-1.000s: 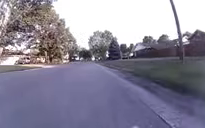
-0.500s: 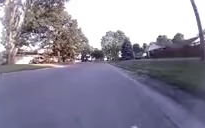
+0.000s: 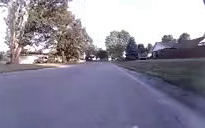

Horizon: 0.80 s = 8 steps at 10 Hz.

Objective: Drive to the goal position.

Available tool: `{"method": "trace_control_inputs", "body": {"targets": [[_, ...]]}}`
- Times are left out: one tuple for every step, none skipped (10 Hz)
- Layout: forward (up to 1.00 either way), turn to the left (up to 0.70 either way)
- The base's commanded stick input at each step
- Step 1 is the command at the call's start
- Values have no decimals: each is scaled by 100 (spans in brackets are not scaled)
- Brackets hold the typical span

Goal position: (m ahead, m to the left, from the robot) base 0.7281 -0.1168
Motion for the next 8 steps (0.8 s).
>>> {"method": "trace_control_inputs", "body": {"targets": [[100, 0], [100, 0], [100, 0], [100, 0], [100, 0], [100, 0], [100, 0], [100, 0]]}}
